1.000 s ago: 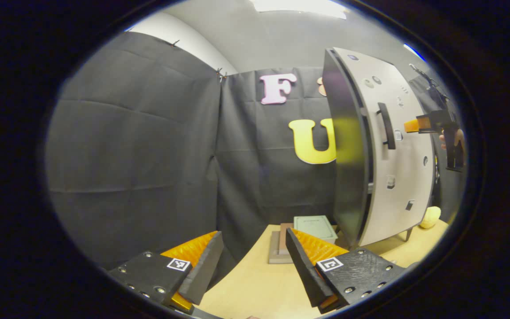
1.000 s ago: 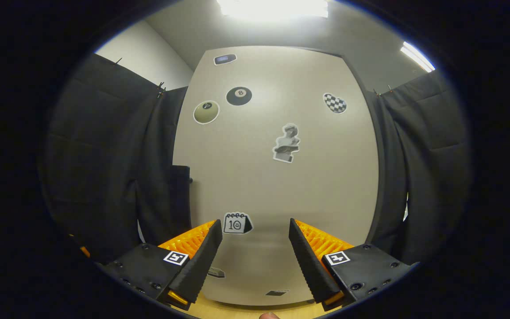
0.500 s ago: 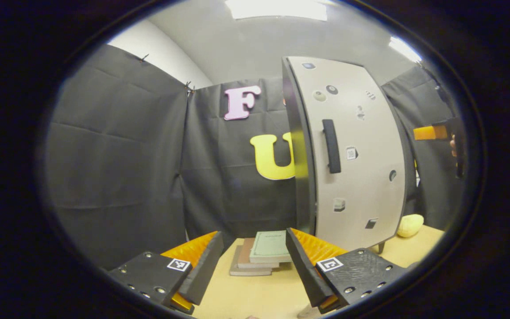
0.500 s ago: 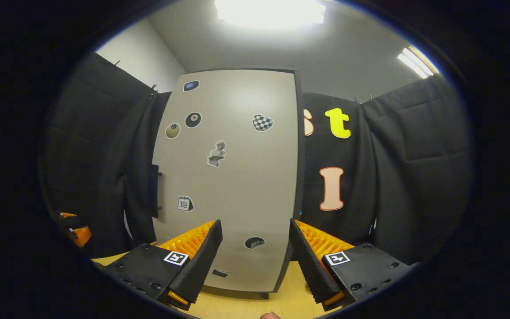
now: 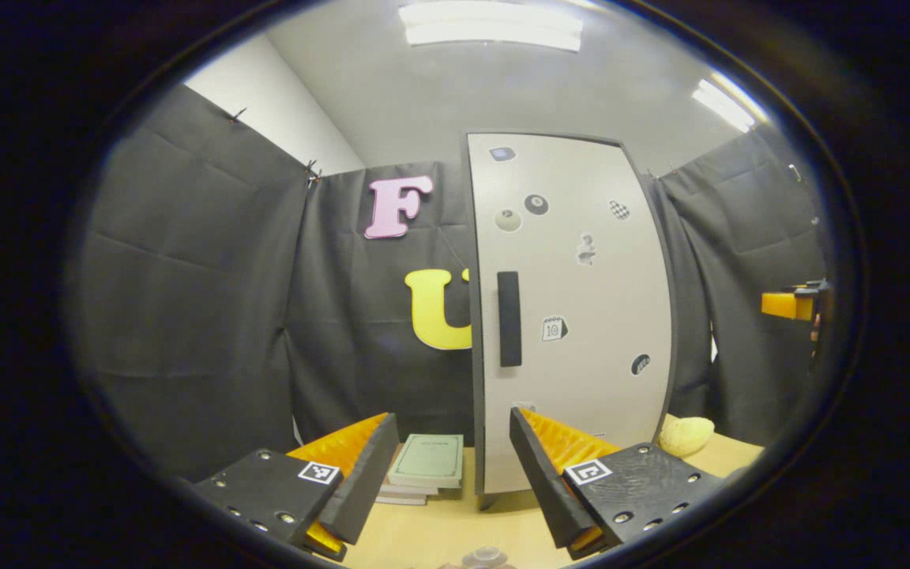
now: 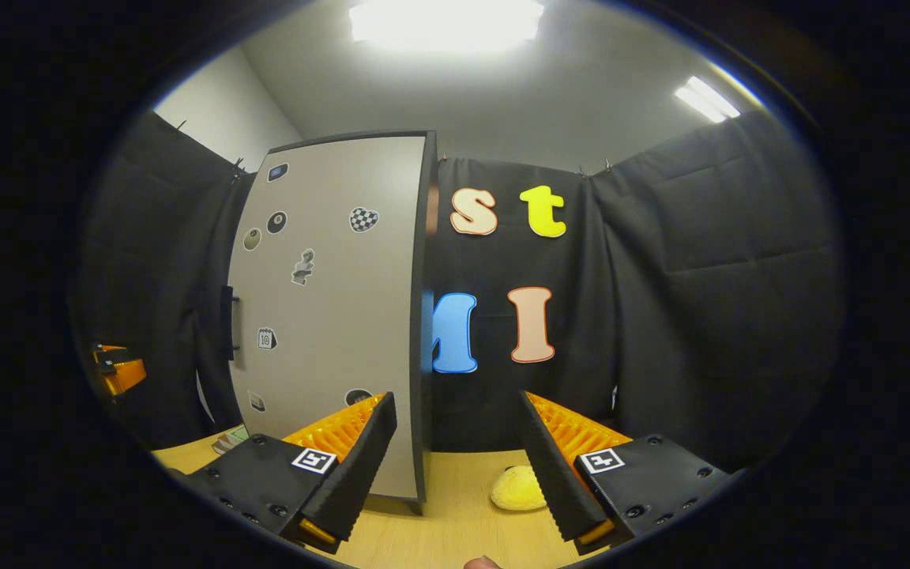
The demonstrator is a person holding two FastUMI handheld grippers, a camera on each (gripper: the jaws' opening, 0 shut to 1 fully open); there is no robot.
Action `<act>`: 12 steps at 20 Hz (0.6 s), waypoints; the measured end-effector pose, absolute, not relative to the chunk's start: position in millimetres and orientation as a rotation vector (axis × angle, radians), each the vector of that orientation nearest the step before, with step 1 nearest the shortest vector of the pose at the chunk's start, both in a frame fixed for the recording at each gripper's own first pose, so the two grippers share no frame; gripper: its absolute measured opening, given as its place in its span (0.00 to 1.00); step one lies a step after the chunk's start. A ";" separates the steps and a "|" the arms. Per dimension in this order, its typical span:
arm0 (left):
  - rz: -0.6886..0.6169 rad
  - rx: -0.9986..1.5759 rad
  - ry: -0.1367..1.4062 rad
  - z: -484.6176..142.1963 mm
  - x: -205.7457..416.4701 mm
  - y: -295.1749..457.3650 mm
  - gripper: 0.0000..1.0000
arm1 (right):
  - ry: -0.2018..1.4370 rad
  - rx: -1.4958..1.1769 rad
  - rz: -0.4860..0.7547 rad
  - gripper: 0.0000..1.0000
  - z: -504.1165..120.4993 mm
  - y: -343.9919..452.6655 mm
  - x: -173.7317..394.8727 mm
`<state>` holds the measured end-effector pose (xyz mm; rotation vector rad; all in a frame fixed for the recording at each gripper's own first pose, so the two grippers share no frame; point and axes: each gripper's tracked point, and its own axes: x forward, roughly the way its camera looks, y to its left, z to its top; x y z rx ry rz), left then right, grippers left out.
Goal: Open the cabinet door with the right hand, grasp the bottle in the cabinet with the left hand and place it on the coaster, then close the cabinet door with the right hand.
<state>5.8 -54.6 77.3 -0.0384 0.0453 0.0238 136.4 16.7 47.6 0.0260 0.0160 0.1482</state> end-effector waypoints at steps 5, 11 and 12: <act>0.034 -0.046 0.046 100.8 -1.8 -68.2 0.88 | 0.037 0.023 0.158 0.96 23.4 -19.1 121.7; 0.068 -0.033 0.051 100.7 -16.2 -55.6 0.88 | 0.056 0.016 0.160 0.96 13.9 -25.8 102.0; 0.071 -0.021 0.058 98.8 -17.6 -49.9 0.88 | 0.047 0.019 0.152 0.96 16.7 -24.2 99.6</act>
